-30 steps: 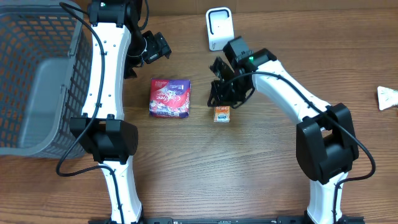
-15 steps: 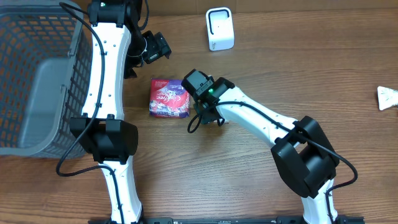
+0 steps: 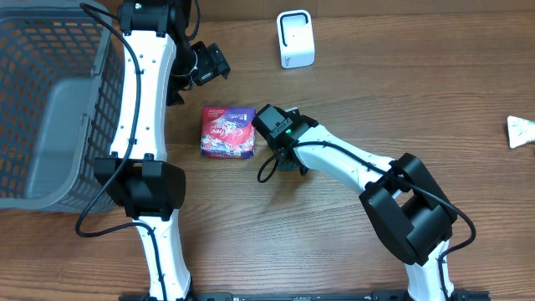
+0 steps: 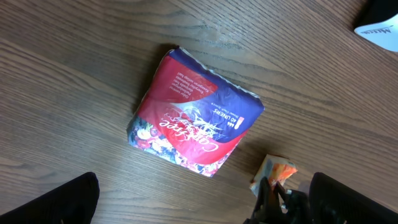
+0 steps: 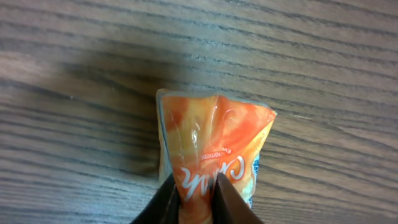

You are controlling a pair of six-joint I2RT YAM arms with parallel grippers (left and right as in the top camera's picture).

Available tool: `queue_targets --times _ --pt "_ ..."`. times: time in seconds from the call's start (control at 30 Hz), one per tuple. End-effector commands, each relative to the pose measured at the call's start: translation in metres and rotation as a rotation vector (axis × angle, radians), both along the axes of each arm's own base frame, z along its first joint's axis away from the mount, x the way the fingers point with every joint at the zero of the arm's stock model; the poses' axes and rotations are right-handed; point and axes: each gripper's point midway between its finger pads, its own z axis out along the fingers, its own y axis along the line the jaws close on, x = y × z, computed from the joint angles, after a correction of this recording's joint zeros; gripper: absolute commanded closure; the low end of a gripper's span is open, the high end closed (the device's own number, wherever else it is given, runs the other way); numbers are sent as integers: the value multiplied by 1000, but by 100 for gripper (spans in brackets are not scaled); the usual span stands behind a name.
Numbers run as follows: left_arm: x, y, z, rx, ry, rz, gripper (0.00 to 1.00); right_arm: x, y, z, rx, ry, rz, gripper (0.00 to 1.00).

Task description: Scan the item barcode

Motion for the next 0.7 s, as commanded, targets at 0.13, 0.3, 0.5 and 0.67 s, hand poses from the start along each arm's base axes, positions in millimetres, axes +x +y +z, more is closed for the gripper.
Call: queue_targets --times 0.13,0.3,0.5,0.67 --pt "0 -1 -3 3 9 -15 0 10 28 42 188 81 -7 96" --pt "0 -1 -3 3 9 -16 0 -2 77 83 649 327 130 96" --pt "0 -1 -3 3 9 -15 0 -20 81 88 1018 543 150 96" --pt "0 -1 -3 3 9 -15 0 -27 48 40 1058 623 -60 96"
